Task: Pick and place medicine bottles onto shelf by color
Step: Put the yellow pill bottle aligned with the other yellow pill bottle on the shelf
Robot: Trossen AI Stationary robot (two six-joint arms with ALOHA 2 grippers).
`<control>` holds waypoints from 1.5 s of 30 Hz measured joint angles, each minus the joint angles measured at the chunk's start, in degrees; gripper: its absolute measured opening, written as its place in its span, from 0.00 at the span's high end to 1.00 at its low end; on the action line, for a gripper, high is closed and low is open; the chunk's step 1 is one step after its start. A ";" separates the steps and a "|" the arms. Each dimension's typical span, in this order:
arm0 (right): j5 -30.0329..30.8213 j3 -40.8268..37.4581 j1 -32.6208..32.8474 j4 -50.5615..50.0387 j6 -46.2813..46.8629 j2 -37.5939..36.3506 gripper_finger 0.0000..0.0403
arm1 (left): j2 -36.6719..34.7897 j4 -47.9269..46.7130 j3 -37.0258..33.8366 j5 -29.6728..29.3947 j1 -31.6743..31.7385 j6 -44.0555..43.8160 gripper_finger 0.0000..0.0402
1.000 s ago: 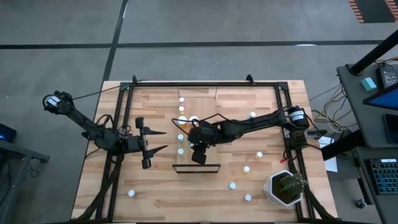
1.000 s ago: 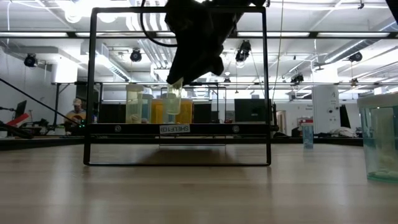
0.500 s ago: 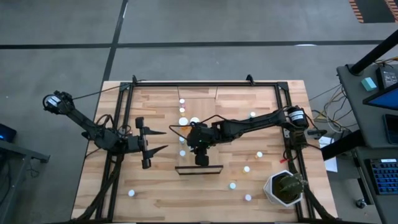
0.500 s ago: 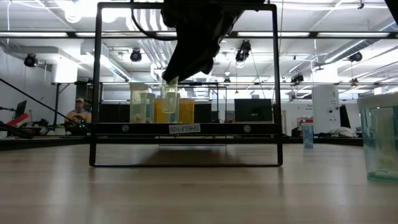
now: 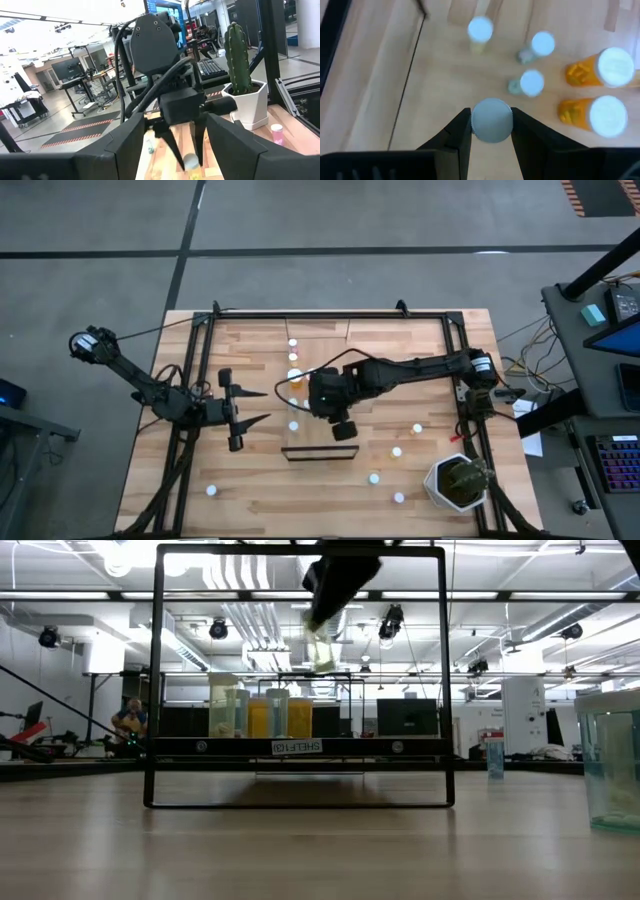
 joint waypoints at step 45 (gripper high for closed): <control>-16.94 -20.23 -4.53 34.53 -10.66 0.20 0.73 | 0.17 0.95 -0.17 -0.03 0.02 0.11 0.50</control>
